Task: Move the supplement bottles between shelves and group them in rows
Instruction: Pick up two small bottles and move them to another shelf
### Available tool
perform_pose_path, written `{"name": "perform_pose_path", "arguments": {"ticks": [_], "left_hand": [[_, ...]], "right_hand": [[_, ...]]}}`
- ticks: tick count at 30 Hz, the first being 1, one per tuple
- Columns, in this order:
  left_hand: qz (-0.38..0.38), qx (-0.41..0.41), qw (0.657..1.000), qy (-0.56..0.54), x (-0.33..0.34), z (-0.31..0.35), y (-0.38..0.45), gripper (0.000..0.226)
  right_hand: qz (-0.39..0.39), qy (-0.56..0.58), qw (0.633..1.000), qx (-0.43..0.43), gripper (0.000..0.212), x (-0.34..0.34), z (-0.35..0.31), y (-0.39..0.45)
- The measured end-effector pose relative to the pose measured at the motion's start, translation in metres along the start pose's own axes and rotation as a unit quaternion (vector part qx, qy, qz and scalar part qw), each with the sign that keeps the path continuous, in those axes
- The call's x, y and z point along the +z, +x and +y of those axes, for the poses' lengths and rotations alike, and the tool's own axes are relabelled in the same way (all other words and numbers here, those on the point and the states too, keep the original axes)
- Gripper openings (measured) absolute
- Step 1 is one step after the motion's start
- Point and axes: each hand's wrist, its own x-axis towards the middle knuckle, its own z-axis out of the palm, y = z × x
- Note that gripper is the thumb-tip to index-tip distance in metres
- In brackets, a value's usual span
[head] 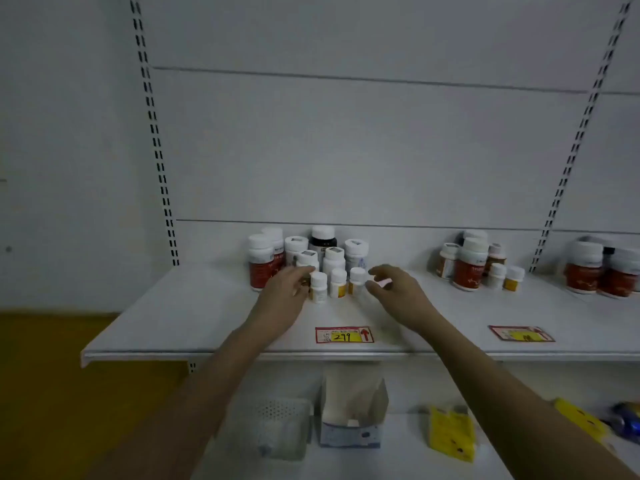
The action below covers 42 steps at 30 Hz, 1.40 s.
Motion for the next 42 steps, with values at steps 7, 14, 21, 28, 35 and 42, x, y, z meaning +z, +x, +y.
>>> {"name": "perform_pose_path", "arguments": {"ticks": [7, 14, 21, 28, 35, 42], "left_hand": [[-0.048, 0.071, 0.995, 0.057, 0.011, -0.022, 0.029, 0.041], [-0.046, 0.062, 0.994, 0.073, 0.012, -0.023, 0.040, 0.031], [-0.033, -0.022, 0.999, 0.004, 0.014, -0.019, 0.038, 0.020], [0.001, -0.080, 0.992, -0.095, 0.018, -0.019, 0.030, 0.020], [-0.042, -0.082, 0.987, -0.131, 0.017, -0.017, 0.028, 0.024], [-0.049, -0.062, 0.974, -0.213, 0.004, 0.014, 0.040, 0.024]], "right_hand": [[0.031, -0.012, 0.999, 0.011, 0.031, 0.020, -0.005, 0.044], [-0.042, -0.035, 0.998, 0.008, 0.024, 0.011, 0.004, 0.060], [-0.106, 0.030, 0.993, 0.035, 0.029, -0.008, 0.008, 0.054], [-0.091, 0.102, 0.990, 0.044, 0.031, -0.005, 0.018, 0.035], [-0.053, 0.143, 0.987, 0.041, 0.029, 0.002, 0.018, 0.025], [-0.018, 0.171, 0.984, 0.046, 0.028, -0.020, 0.001, 0.015]]}}
